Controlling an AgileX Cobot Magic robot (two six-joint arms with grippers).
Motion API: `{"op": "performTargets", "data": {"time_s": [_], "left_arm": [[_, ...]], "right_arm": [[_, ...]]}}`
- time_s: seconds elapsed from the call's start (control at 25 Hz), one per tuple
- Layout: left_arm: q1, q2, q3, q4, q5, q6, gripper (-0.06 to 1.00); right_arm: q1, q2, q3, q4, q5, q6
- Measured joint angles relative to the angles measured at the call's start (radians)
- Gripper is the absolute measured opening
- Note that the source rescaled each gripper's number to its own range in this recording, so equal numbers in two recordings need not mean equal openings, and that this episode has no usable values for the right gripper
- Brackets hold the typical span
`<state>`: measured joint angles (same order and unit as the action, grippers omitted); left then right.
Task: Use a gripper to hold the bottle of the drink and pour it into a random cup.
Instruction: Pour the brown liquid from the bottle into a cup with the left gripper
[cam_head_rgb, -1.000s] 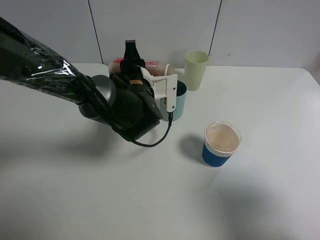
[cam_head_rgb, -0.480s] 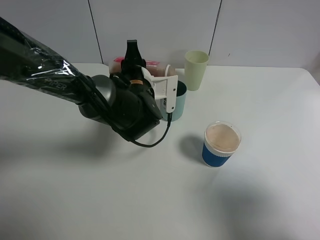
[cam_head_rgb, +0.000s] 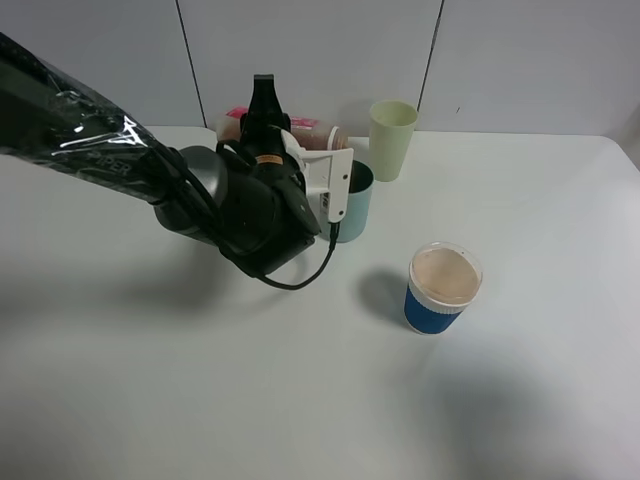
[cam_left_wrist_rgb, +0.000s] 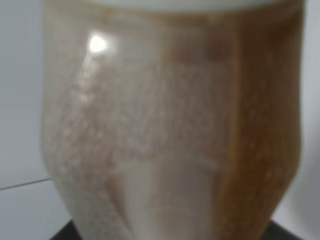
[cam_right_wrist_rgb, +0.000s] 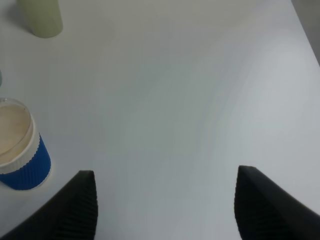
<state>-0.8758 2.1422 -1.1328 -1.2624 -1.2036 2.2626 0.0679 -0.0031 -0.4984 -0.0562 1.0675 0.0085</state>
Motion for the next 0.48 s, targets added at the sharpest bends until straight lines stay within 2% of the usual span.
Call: {"op": "performTargets", "data": {"time_s": [0.48], "left_arm": [[0.012, 0.0, 0.0, 0.001, 0.0, 0.023, 0.0]], "right_arm": [[0.0, 0.0, 0.0, 0.0, 0.0, 0.0]]}}
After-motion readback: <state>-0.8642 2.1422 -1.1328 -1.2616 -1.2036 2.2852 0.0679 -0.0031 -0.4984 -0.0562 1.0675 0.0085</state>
